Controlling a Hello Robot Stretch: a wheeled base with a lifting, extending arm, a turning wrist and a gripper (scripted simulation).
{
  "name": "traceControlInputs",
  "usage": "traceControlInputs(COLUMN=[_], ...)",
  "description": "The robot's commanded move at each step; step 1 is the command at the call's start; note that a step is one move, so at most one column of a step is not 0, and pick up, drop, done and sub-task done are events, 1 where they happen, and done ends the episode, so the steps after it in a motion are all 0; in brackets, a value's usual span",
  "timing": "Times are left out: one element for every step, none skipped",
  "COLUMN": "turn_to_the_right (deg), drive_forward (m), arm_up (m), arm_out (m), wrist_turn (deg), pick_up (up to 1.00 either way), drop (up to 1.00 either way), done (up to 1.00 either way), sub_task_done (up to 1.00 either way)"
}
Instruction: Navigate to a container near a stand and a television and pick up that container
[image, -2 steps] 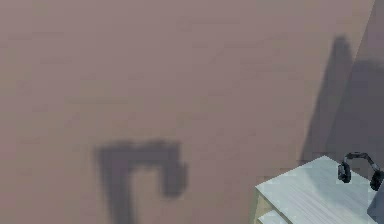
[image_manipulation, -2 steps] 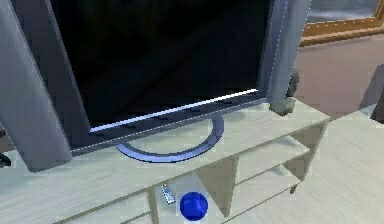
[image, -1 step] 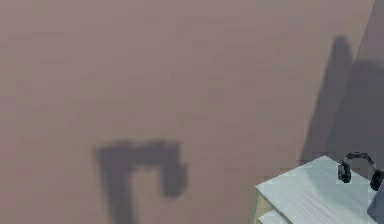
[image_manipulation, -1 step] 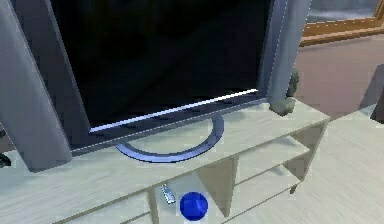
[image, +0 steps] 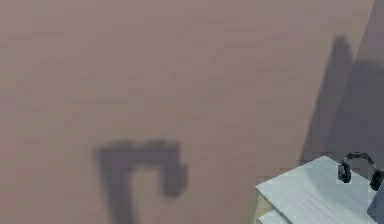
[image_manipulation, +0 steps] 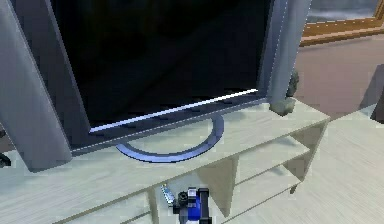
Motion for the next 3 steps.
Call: traceControlInputs(turn_to_the_right=[0.0, 0.0, 0.0], drive_forward=[0.00, 0.00, 0.00], arm_up=[0.00, 0.00, 0.00], arm_out=[0.00, 0.00, 0.00], wrist_turn=[45.0, 45.0, 45.0], pick_up=[0.00, 0.00, 0.00], drop=[0.00, 0.00, 0.00], done=[0.00, 0.00, 0.00], sub_task_done=[0.00, 0.00, 0.00])
